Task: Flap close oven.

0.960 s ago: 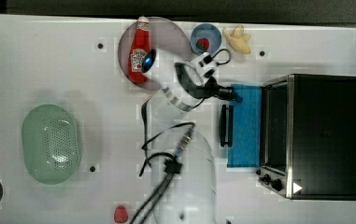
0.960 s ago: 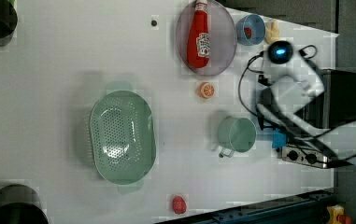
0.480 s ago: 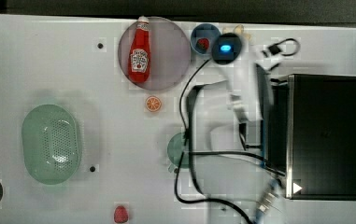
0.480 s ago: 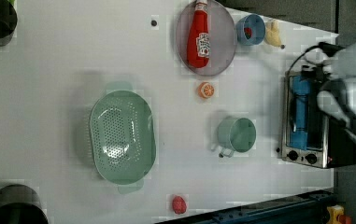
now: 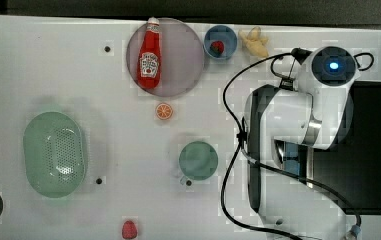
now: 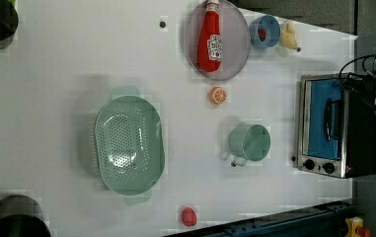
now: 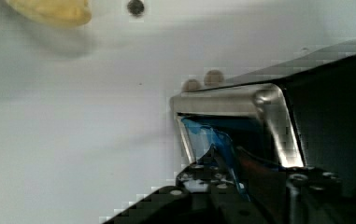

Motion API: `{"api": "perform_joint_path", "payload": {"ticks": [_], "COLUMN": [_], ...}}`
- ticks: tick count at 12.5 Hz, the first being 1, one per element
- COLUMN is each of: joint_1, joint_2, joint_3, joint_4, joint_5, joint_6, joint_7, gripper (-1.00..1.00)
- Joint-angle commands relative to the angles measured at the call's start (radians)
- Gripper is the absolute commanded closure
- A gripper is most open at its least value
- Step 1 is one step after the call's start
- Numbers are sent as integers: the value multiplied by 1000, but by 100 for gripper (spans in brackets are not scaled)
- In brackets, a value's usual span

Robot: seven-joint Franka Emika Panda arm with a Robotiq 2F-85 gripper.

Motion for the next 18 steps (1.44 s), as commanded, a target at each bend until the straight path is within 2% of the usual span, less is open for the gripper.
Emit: {"api": "perform_joint_path", "payload": {"ticks": [1,4,6,8,11,15,18], "joint_1": [-6,4,13,16,20,24,24], "joint_2": [19,-15,-82,-163,-284,-433,-506], "joint_3": [13,46,91,146,231,291,297], "joint_4": [-11,2,32,61,95,91,87], "joint_5": [7,10,19,103,271,279,280], "joint_6": [0,-14,-96,-256,-426,-564,-607], "joint_7": [-109,-109,-105,-47,205,678,849], "gripper": [9,-60,-100,-100,-100,-100,-100]}}
